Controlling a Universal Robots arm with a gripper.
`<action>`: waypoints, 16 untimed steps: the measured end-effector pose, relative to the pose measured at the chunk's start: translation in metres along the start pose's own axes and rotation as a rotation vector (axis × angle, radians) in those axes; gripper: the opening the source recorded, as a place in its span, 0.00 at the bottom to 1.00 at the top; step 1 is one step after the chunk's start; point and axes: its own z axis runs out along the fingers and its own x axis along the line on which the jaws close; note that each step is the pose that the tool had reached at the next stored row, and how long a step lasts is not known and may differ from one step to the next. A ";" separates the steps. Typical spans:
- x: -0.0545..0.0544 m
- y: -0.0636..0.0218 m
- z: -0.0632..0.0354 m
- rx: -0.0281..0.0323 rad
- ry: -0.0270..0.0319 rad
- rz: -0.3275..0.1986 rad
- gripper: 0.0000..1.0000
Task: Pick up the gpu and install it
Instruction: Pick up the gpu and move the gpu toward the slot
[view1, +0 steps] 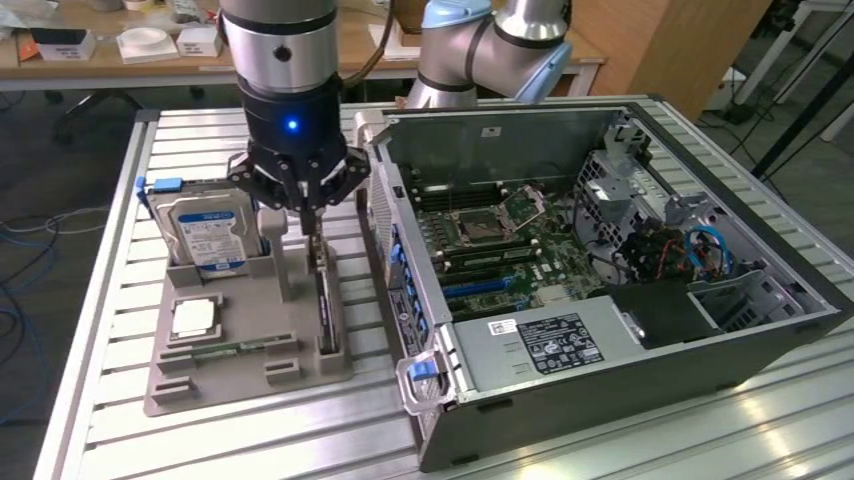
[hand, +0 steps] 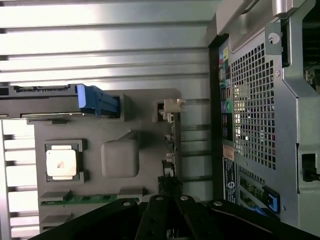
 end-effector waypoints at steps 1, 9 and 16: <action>-0.001 -0.0001 0.0015 0.0002 0.0000 0.000 0.11; -0.005 -0.0009 0.0108 0.0006 0.0000 0.000 0.11; -0.005 -0.0010 0.0109 0.0005 -0.0001 0.000 0.11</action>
